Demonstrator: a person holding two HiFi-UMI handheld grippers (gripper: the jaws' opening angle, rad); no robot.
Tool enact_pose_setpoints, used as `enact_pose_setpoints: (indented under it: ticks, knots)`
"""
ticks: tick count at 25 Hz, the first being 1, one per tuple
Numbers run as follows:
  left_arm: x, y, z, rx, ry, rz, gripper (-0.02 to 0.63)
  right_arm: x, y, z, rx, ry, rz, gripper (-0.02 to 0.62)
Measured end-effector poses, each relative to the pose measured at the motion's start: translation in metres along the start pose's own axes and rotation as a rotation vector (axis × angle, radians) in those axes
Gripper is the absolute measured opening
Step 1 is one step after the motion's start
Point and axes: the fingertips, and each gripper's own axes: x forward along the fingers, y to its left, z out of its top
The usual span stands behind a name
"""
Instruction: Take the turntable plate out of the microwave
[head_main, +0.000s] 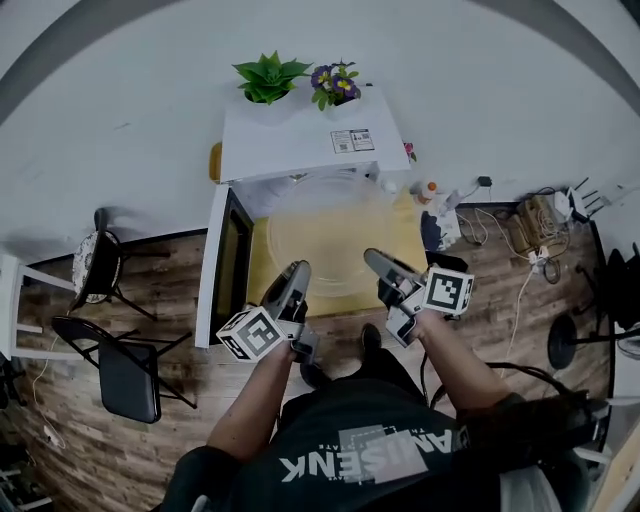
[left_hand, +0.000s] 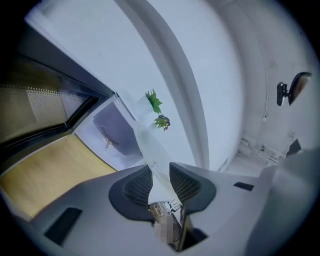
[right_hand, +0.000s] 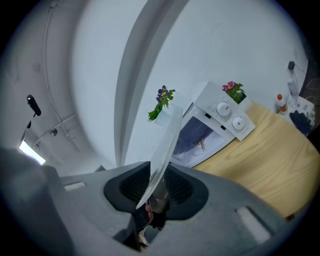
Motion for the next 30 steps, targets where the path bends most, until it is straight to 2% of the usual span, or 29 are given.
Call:
enact_pose_setpoints:
  ticks: [4, 6, 8, 12, 16, 24, 28, 30]
  knots:
    - [-0.001, -0.021, 0.010, 0.028, -0.013, 0.013, 0.107, -0.003, 0.011, 0.010, -0.039, 0.043, 0.005, 0.092]
    - [-0.005, -0.028, 0.013, 0.033, -0.008, 0.061, 0.107, -0.006, 0.012, 0.018, -0.071, 0.083, -0.009, 0.092]
    - [-0.010, -0.035, 0.020, 0.066, -0.007, 0.125, 0.106, 0.000, 0.028, 0.027, -0.064, 0.113, 0.040, 0.092]
    - [-0.013, -0.052, 0.032, 0.110, -0.032, 0.174, 0.106, 0.001, 0.033, 0.043, -0.111, 0.157, 0.023, 0.092]
    - [-0.018, -0.064, 0.043, 0.159, -0.056, 0.220, 0.106, 0.008, 0.044, 0.051, -0.096, 0.200, 0.055, 0.092]
    - [-0.025, -0.084, 0.051, 0.203, -0.086, 0.264, 0.106, 0.009, 0.059, 0.053, -0.079, 0.230, 0.109, 0.092]
    - [-0.027, -0.089, 0.055, 0.218, -0.102, 0.260, 0.106, 0.013, 0.063, 0.051, -0.087, 0.245, 0.125, 0.092]
    - [-0.026, -0.091, 0.053, 0.201, -0.108, 0.238, 0.106, 0.013, 0.064, 0.051, -0.101, 0.248, 0.130, 0.094]
